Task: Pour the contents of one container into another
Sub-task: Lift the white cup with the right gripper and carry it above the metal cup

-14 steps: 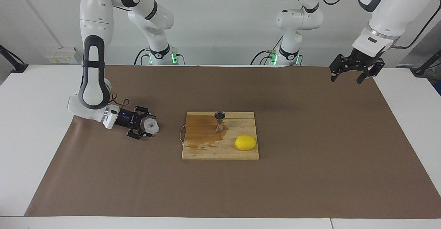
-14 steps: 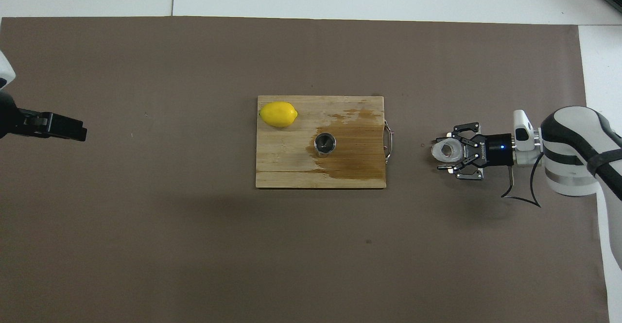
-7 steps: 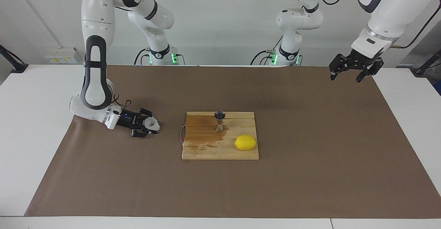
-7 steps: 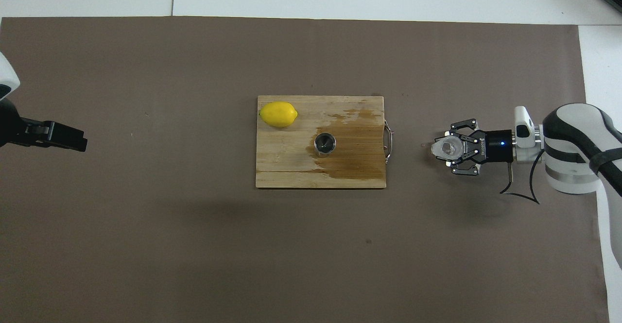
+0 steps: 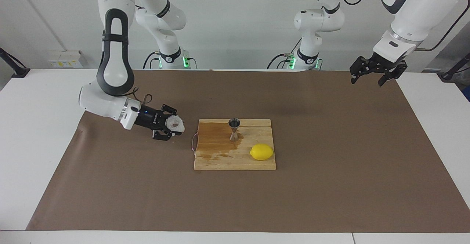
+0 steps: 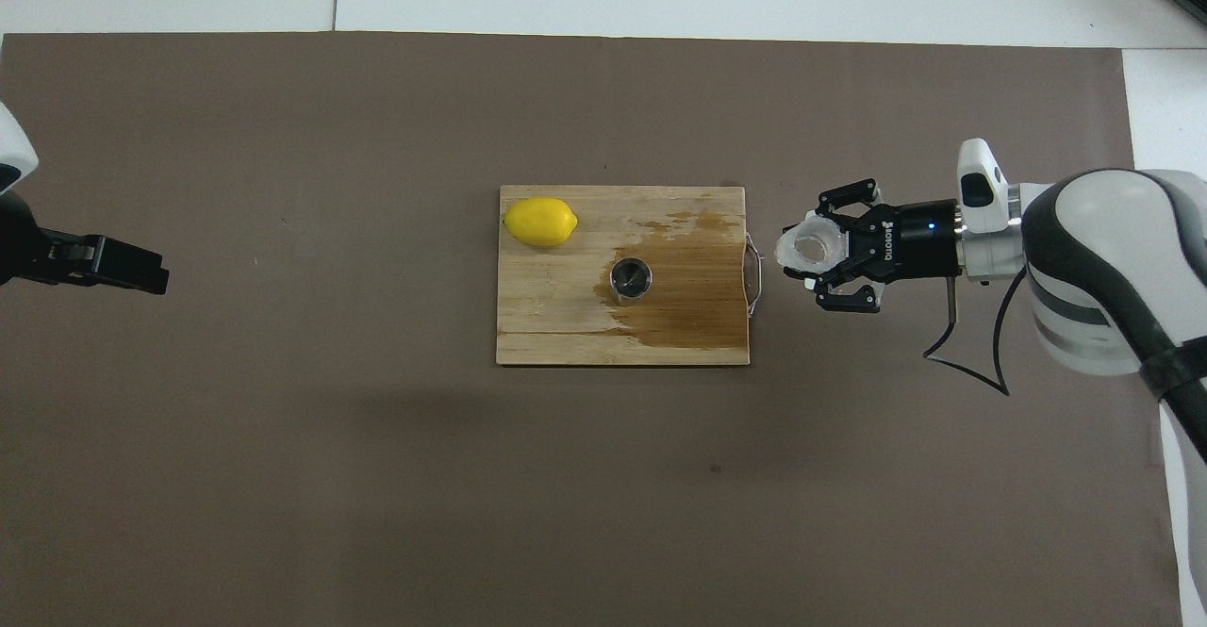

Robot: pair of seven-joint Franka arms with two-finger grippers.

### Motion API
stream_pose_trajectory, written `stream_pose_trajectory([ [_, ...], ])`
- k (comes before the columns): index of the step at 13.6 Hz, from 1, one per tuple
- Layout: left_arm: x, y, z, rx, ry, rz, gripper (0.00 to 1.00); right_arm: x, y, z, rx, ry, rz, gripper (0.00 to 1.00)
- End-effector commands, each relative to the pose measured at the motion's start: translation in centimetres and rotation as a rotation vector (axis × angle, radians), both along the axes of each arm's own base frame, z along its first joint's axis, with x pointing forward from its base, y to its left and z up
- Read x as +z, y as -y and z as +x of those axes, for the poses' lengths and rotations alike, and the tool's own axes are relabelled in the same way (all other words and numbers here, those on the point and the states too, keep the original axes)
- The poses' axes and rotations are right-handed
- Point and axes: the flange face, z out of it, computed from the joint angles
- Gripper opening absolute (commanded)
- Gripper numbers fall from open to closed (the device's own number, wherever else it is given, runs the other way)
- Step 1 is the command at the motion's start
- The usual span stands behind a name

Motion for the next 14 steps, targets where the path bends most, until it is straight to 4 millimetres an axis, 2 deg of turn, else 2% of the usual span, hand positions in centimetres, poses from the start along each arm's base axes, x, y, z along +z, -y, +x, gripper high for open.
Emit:
stream_pose_trajectory([
  [1,0.2,-0.1,-0.9,-0.003,0.000,0.019,1.00,1.4,-3.5,-0.7,-0.071,-0.047,-0.092,0.03],
  [3,0.2,-0.1,-0.9,-0.003,-0.001,0.019,1.00,2.0,-6.0,0.0,-0.155,-0.039,-0.189,0.03],
  [5,0.2,-0.1,-0.9,-0.003,-0.001,0.019,1.00,1.8,-9.4,-0.2,-0.211,-0.035,-0.280,0.03],
  [10,0.2,-0.1,-0.9,-0.003,0.000,0.019,1.00,1.9,-12.3,-1.1,-0.132,0.013,-0.420,0.01],
  [12,0.2,-0.1,-0.9,-0.003,-0.001,0.019,1.00,2.1,-14.3,-1.7,-0.061,0.064,-0.502,0.01],
  [14,0.2,-0.1,-0.9,-0.003,-0.001,0.019,1.00,2.1,-14.8,-1.9,-0.066,0.063,-0.550,0.01],
])
